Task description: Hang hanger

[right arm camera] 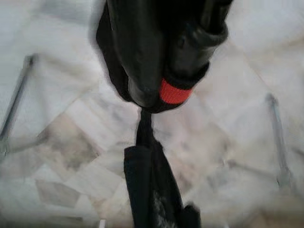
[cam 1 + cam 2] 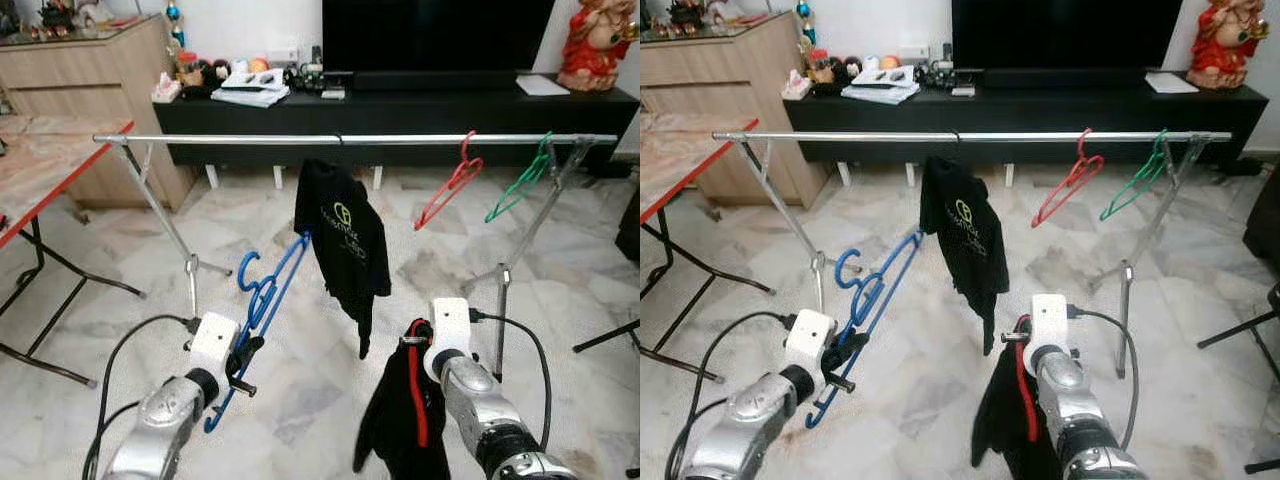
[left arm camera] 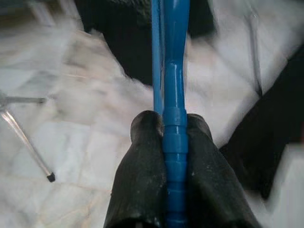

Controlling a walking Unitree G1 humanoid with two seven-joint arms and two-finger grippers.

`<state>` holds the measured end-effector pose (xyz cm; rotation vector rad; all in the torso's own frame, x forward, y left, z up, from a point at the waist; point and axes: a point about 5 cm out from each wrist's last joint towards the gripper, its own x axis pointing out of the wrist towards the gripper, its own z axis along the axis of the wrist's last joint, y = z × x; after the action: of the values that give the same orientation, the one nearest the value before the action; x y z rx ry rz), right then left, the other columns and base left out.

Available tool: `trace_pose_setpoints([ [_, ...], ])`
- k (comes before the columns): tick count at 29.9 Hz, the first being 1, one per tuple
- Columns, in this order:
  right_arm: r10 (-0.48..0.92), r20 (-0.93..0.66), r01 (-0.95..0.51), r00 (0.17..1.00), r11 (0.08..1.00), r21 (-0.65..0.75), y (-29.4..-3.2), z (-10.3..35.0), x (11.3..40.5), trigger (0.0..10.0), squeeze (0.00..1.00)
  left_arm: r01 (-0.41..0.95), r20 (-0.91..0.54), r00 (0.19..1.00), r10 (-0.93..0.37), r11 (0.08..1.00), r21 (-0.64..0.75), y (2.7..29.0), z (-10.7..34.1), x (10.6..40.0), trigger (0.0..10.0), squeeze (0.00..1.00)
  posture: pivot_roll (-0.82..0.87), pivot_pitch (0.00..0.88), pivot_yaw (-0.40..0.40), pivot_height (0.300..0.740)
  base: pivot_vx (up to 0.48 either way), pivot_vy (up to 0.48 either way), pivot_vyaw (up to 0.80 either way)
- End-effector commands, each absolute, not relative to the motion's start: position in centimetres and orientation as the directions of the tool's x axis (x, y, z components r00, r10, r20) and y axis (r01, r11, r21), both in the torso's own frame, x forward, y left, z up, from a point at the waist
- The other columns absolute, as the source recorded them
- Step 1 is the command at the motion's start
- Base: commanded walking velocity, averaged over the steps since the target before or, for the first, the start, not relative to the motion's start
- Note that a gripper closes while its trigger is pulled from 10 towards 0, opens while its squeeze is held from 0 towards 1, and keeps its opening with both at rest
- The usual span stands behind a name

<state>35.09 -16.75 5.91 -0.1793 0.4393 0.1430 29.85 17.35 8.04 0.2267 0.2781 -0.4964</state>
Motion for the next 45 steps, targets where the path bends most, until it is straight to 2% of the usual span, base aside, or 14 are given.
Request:
trace_pose_setpoints([
  [1,0.145,-0.430,-0.260,0.891,0.940,-0.222,-16.3,7.0,35.8,10.0,0.00,0.580,-0.387,0.785,-0.484,0.793,0.184,17.3,8.1,29.7,10.0,0.00,0.04,0.028,0.047,0.740,0.000,0.000,0.00],
  [2,0.176,-0.456,-0.366,0.872,0.854,-0.370,-16.3,7.4,36.1,10.0,0.00,0.666,-0.482,0.711,-0.512,0.709,0.229,17.8,7.8,29.3,10.0,0.00,0.04,0.028,0.047,0.740,0.000,0.000,0.00],
  [4,0.165,-0.477,-0.434,0.863,0.726,-0.534,-16.6,8.0,36.5,10.0,0.00,0.743,-0.573,0.628,-0.527,0.625,0.239,18.3,7.6,28.8,10.0,0.00,0.04,0.028,0.045,0.740,0.000,0.000,0.00],
  [7,0.157,-0.498,-0.477,0.853,0.622,-0.621,-16.8,8.4,36.8,10.0,0.00,0.789,-0.616,0.571,-0.542,0.571,0.228,18.4,7.7,28.6,10.0,0.00,0.05,0.030,0.043,0.740,0.000,0.000,0.00],
  [8,0.149,-0.504,-0.489,0.851,0.575,-0.656,-16.9,8.8,37.0,10.0,0.00,0.825,-0.649,0.523,-0.553,0.520,0.221,18.4,7.7,28.4,10.0,0.00,0.05,0.029,0.041,0.740,0.000,0.000,0.00],
  [11,0.143,-0.503,-0.497,0.853,0.516,-0.697,-16.9,9.4,37.4,10.0,0.00,0.863,-0.692,0.461,-0.555,0.463,0.204,18.5,7.9,28.2,10.0,0.00,0.05,0.027,0.038,0.740,0.000,0.000,0.00],
  [12,0.143,-0.503,-0.497,0.853,0.516,-0.697,-16.9,9.4,37.4,10.0,0.00,0.863,-0.692,0.461,-0.555,0.463,0.204,18.5,7.9,28.2,10.0,0.00,0.05,0.027,0.038,0.740,0.000,0.000,0.00],
  [14,0.149,-0.485,-0.485,0.862,0.517,-0.705,-16.4,10.0,37.8,10.0,0.00,0.896,-0.706,0.397,-0.587,0.416,0.157,18.2,8.4,28.0,10.0,0.00,0.06,0.024,0.033,0.740,0.000,0.000,0.00],
  [17,0.149,-0.464,-0.470,0.873,0.513,-0.719,-15.9,10.4,38.1,10.0,0.00,0.913,-0.692,0.355,-0.628,0.393,0.111,17.6,8.9,27.9,10.0,0.00,0.07,0.023,0.028,0.740,0.000,0.000,0.00],
  [28,0.169,-0.399,-0.404,0.901,0.662,-0.631,-13.7,12.0,39.0,10.0,0.00,0.914,-0.580,0.349,-0.736,0.404,0.039,15.5,11.1,29.1,10.0,0.00,0.10,0.003,0.019,0.740,0.000,0.000,0.00],
  [33,0.149,-0.411,-0.389,0.899,0.703,-0.595,-13.9,11.3,38.8,10.0,0.00,0.907,-0.544,0.373,-0.751,0.418,0.046,14.9,11.6,29.5,10.0,0.00,0.10,0.000,0.020,0.740,0.000,0.000,0.00],
  [45,0.110,-0.437,-0.362,0.893,0.753,-0.549,-15.0,10.0,38.1,10.0,0.00,0.830,-0.503,0.526,-0.685,0.542,0.130,15.3,12.1,30.8,10.0,0.00,0.10,0.000,0.027,0.740,0.000,0.000,0.00],
])
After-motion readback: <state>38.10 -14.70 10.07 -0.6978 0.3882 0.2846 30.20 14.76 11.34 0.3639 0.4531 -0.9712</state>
